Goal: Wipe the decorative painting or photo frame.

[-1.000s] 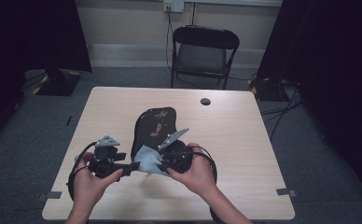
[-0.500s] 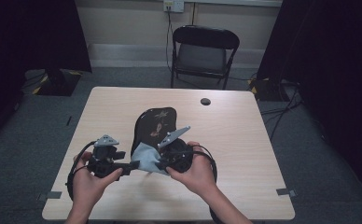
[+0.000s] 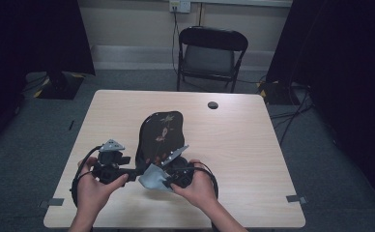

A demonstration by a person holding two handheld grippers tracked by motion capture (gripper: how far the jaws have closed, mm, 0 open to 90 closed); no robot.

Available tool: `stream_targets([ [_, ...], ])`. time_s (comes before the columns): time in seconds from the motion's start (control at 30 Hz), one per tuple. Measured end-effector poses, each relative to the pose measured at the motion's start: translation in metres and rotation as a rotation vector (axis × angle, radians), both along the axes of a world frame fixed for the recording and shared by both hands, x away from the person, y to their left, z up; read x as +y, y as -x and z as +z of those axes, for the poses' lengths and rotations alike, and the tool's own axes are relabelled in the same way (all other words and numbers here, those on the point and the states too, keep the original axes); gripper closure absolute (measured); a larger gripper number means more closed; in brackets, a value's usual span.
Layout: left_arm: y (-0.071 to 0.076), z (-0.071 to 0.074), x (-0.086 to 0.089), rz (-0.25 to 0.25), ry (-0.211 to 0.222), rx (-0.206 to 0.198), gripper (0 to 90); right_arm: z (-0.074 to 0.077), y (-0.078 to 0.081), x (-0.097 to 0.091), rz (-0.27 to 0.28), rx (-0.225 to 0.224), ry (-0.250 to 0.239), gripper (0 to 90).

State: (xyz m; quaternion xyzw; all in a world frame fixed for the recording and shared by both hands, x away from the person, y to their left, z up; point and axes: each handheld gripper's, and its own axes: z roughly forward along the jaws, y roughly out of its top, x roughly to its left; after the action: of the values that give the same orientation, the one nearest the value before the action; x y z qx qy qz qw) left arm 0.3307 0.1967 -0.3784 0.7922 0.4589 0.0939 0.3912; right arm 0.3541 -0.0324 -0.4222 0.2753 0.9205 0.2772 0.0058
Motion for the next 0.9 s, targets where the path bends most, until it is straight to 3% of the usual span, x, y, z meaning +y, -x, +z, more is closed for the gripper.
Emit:
stream_targets([
  [0.3, -0.002, -0.005, -0.005, -0.004, -0.018, 0.003, 35.6, -0.02, 0.001, -0.006, -0.007, 0.031, 0.038, 82.3],
  [0.4, -0.002, -0.005, -0.006, 0.008, -0.044, -0.006, 45.9, -0.021, 0.003, -0.008, -0.005, 0.033, 0.042, 82.3],
  [0.63, -0.001, -0.005, -0.005, 0.015, -0.035, 0.029, 64.9, -0.022, 0.008, -0.008, 0.008, 0.036, 0.03, 82.3],
  [0.9, -0.004, -0.006, -0.003, 0.015, -0.03, 0.03, 71.3, -0.023, 0.013, -0.005, 0.029, 0.043, 0.026, 82.3],
])
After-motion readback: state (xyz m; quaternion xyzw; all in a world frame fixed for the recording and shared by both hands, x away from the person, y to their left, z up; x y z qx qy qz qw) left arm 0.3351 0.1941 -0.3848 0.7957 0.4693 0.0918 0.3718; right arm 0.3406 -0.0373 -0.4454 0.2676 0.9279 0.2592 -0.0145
